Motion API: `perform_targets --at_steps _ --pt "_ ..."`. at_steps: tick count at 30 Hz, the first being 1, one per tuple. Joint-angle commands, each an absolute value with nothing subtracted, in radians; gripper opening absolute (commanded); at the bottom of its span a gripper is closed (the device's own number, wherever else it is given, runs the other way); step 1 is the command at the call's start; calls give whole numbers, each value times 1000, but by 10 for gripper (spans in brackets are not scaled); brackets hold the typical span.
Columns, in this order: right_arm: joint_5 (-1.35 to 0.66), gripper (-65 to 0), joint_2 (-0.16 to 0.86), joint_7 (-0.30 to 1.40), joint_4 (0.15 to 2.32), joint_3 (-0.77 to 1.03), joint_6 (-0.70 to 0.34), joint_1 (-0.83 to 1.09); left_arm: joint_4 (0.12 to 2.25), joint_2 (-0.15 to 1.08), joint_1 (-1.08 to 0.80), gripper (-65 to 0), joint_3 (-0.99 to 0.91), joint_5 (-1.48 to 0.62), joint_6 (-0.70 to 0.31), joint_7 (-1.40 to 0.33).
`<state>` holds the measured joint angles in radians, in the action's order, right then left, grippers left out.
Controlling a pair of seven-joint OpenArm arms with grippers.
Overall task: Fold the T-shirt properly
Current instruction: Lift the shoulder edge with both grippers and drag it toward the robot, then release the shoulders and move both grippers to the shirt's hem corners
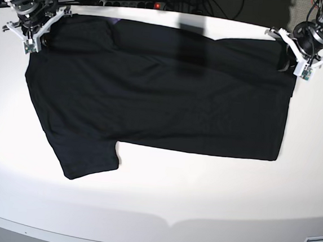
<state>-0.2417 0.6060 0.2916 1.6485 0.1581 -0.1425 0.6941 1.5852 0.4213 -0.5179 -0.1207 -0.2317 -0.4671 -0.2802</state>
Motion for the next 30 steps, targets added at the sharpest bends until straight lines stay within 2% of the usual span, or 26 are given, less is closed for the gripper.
perform_targets --at_steps 1,7,14,18,20,26,28,29,30 --pt "-238 -650 608 322 1652 171 -138 714 1599 435 -531 -650 -125 -224 -464 -306" --pt "-170 -650 578 322 1659 184 -138 724 1623 435 -532 -650 -125 -224 -464 -321" --pt "-134 -650 579 327 1705 218 -136 723 1760 435 -532 -650 -125 -197 -462 -349" --pt "-134 -650 579 322 1739 282 -134 721 1843 435 -527 -650 -131 -149 -356 -344" --pt "-135 -650 579 317 1755 316 -134 711 1868 435 -516 -650 -150 -137 -339 -327" --pt "-199 -650 579 300 1761 352 -141 617 1845 435 -408 -650 -200 -229 -340 -310" --pt "-226 -650 579 300 1760 348 -186 575 1803 435 -349 -650 -200 -275 -340 -316" --pt "-225 -650 579 302 1760 345 -228 552 1771 435 -315 -613 -200 -292 -341 -321" --pt "-226 -650 579 306 1760 345 -278 530 1733 433 -279 -545 -200 -305 -345 -330"
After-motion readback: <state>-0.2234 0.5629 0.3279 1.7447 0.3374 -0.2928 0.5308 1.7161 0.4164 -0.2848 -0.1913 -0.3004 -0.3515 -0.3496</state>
